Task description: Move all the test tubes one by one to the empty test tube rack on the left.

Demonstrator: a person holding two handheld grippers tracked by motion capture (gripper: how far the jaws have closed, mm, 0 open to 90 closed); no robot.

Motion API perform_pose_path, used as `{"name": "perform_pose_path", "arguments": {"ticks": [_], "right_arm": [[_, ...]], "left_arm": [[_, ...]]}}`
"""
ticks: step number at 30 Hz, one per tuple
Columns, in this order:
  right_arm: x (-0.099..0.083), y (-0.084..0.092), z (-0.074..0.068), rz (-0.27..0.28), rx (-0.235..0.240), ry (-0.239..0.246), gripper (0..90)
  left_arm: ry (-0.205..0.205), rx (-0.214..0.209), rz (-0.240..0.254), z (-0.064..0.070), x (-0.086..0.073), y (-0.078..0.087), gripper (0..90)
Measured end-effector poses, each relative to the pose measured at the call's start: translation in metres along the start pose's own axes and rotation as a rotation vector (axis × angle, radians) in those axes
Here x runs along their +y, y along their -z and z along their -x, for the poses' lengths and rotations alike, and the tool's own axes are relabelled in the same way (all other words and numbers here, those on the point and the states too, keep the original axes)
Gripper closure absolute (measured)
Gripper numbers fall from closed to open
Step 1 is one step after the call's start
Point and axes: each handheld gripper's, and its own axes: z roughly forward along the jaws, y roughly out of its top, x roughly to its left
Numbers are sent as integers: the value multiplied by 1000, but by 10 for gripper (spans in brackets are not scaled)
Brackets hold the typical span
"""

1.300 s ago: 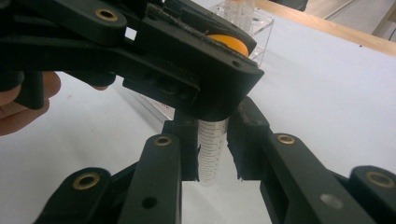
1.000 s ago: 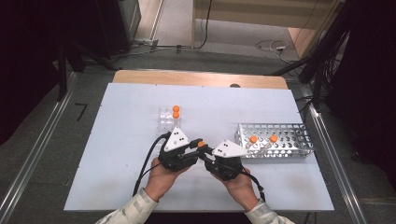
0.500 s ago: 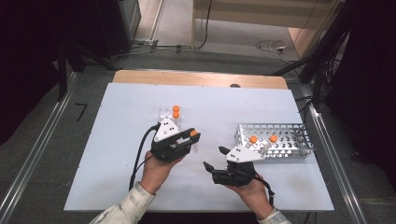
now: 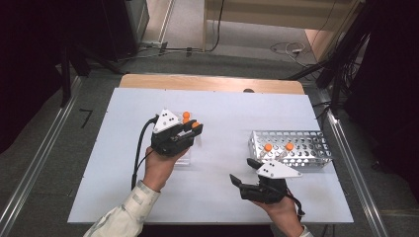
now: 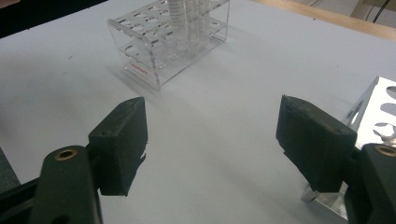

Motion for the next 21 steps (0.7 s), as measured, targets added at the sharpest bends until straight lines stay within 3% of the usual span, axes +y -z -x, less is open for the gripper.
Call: {"name": "perform_pose_path", "arguments": {"ticks": [21], "right_arm": [[-8, 13, 15, 15, -32, -51, 220]], "left_arm": [[32, 104, 2, -27, 6, -3, 702]]}}
